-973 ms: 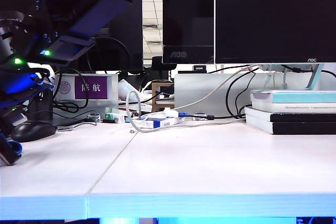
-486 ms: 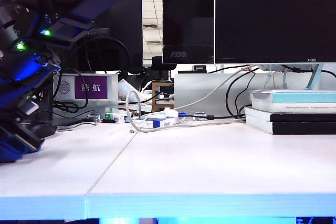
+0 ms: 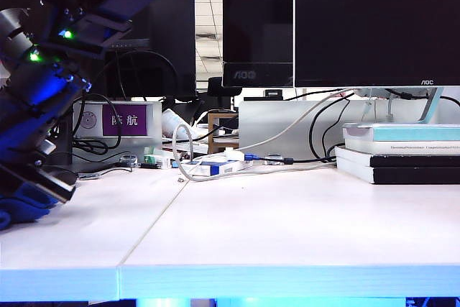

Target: Wipe the table from right to left using the rag.

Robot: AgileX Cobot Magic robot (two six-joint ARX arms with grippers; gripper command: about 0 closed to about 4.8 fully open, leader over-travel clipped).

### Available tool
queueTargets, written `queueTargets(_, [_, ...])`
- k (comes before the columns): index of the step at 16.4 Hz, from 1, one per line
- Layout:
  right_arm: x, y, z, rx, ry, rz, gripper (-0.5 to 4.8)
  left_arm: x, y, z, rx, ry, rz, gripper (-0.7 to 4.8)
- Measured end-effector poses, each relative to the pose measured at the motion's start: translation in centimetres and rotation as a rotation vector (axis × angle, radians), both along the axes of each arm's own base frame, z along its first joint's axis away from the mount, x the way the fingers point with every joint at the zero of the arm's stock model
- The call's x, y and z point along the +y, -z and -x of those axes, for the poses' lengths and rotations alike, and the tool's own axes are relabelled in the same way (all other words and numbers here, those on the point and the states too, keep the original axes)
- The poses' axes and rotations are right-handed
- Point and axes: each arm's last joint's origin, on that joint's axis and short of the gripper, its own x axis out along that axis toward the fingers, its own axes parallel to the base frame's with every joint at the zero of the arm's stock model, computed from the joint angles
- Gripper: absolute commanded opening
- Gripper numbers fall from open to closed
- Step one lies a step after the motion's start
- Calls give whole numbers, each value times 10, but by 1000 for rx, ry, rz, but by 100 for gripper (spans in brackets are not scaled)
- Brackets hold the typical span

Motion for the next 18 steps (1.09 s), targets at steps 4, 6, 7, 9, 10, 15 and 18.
queueTargets(4, [-2,-1,1,-13,-19,18,255,0,0,0,0,0,0,-5])
queueTargets(6, [-1,-8,2,-13,-32,-4,253,0,0,0,0,0,0,-5])
queueTargets(7, [-2,-9,3,-15,-28,12,253,0,0,0,0,0,0,-5])
queueTargets(9, [-7,-12,-1,-10,-18,27,253,0,0,0,0,0,0,-5])
queueTargets(10, [-9,-11,-2,-8,-17,34,253,0,0,0,0,0,0,-5])
queueTargets(15, [-22,-24,-8,-29,-33,74,289,0,0,0,-3,-12,-8,-5])
queueTargets(18, [-25,-34,-8,-52,-81,50,412,2,0,-1,-17,-59,-35,-5])
